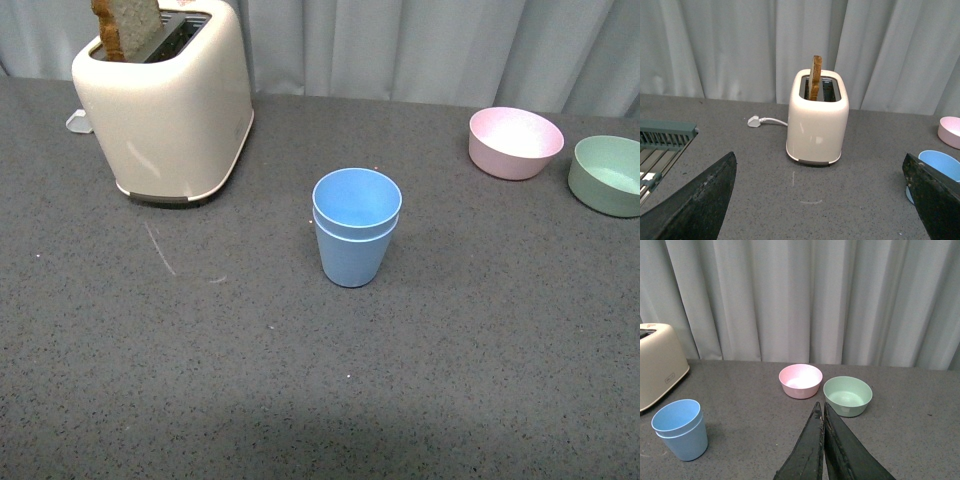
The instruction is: Stack blue cups with both arms
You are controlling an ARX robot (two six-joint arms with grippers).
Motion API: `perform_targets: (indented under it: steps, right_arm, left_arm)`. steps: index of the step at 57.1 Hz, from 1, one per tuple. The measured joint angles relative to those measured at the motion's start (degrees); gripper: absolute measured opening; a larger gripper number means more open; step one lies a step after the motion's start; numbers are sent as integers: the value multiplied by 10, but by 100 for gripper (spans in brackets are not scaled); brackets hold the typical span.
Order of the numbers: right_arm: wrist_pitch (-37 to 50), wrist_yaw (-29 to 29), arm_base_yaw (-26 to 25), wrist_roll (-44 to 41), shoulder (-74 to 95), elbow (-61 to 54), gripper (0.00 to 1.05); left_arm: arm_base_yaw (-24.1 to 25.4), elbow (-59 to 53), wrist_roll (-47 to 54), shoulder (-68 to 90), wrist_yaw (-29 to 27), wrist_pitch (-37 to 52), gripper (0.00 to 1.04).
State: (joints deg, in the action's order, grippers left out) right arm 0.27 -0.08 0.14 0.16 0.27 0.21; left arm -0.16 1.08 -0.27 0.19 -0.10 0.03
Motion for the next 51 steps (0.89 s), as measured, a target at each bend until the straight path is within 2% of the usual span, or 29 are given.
perform_targets:
  steps: [10, 15, 30, 37, 39, 51]
  right_arm:
    - [-2, 0, 0, -1, 0, 0, 2]
    - [-2, 0, 0, -1, 0, 0, 21]
    - [-2, 0, 0, -1, 0, 0, 64]
    - [-2, 0, 0, -1, 0, 0, 94]
    - [-2, 0, 0, 0, 0, 0, 97]
    - [-2, 0, 0, 0, 0, 0, 95]
  left_arm:
    - [0, 0, 0, 0, 0, 0, 98]
    - [0, 0, 0, 0, 0, 0, 98]
    - [0, 0, 0, 0, 0, 0, 98]
    - [0, 0, 0, 0, 0, 0, 98]
    - [0, 0, 0, 0, 0, 0, 98]
    - [0, 0, 0, 0, 0, 0, 98]
